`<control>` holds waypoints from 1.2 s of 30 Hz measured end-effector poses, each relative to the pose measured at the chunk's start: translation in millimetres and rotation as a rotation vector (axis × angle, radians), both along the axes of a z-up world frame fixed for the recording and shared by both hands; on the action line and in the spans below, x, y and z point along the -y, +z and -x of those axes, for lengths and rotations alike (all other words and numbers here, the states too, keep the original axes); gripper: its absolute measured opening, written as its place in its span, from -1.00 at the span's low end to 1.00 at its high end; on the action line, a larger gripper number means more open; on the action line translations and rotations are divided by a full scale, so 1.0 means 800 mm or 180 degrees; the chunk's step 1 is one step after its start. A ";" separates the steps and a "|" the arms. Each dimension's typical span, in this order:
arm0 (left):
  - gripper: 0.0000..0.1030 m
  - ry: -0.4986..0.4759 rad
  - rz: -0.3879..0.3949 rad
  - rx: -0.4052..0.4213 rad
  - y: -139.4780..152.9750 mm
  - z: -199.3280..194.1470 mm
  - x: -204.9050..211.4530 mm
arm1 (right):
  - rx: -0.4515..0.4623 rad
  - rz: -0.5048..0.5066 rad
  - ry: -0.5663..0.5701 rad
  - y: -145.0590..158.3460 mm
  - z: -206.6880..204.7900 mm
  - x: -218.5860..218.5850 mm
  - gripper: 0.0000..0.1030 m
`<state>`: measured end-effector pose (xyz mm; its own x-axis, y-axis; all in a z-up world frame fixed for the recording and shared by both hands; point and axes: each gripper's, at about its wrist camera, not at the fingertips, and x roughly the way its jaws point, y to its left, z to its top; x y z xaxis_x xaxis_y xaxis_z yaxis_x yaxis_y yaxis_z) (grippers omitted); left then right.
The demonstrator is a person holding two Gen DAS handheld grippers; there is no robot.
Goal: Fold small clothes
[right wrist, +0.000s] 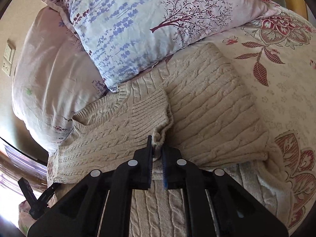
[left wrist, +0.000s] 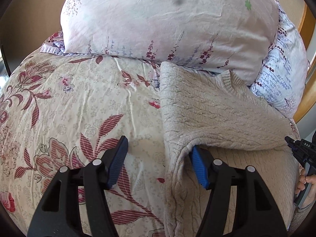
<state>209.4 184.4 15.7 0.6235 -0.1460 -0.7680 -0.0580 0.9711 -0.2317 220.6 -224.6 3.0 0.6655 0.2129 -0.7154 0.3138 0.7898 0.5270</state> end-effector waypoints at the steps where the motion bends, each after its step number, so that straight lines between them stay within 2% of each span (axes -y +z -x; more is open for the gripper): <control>1: 0.21 -0.0027 -0.0033 -0.0006 0.000 0.000 0.002 | -0.0019 -0.0022 0.0052 0.002 0.001 0.002 -0.84; 2: 0.21 -0.0048 -0.0059 -0.0017 0.001 0.003 0.003 | -0.0030 -0.0146 0.0090 0.002 0.005 0.007 -0.73; 4: 0.36 -0.0118 0.0035 -0.0040 0.002 0.014 0.003 | 0.0011 -0.0394 0.0086 0.008 0.023 0.020 -0.39; 6: 0.38 -0.0222 0.0322 -0.0035 0.004 0.033 -0.004 | 0.0178 -0.0476 0.0085 0.021 0.053 0.036 0.33; 7: 0.38 -0.0272 0.0493 -0.0017 0.005 0.044 -0.008 | 0.0251 -0.0436 0.0054 0.028 0.071 0.045 0.40; 10: 0.37 -0.0395 0.0865 0.0064 0.007 0.079 -0.019 | 0.0322 -0.0331 0.0020 0.039 0.123 0.074 0.41; 14: 0.35 -0.0482 0.1042 0.0109 0.008 0.118 -0.025 | 0.0242 -0.0431 -0.0010 0.030 0.185 0.100 0.39; 16: 0.35 -0.0513 0.1115 0.0072 0.006 0.132 -0.023 | 0.0192 -0.0478 0.0018 0.022 0.206 0.103 0.29; 20: 0.31 -0.0584 0.1238 -0.0022 -0.004 0.154 -0.014 | 0.0138 -0.0663 0.0157 0.007 0.223 0.095 0.11; 24: 0.23 -0.0636 0.1333 0.0006 -0.006 0.180 -0.006 | 0.0112 -0.0677 0.0322 0.002 0.237 0.077 0.02; 27: 0.14 -0.0674 0.1465 0.0017 -0.009 0.199 -0.002 | 0.0124 -0.0830 0.0485 -0.001 0.248 0.066 -0.21; 30: -0.06 -0.0751 0.1590 -0.0002 -0.013 0.218 0.002 | 0.0123 -0.0964 0.0635 -0.008 0.261 0.053 -0.41; 36: -0.15 -0.0946 0.1725 -0.0035 -0.015 0.252 0.016 | 0.0257 -0.1120 0.0876 -0.011 0.288 0.034 -0.49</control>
<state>7.7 171.5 3.7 0.4887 -0.6835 -0.5422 0.1918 0.6905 -0.6975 -9.6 -251.7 -5.7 0.6009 0.6105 -0.5159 0.0641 0.6066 0.7925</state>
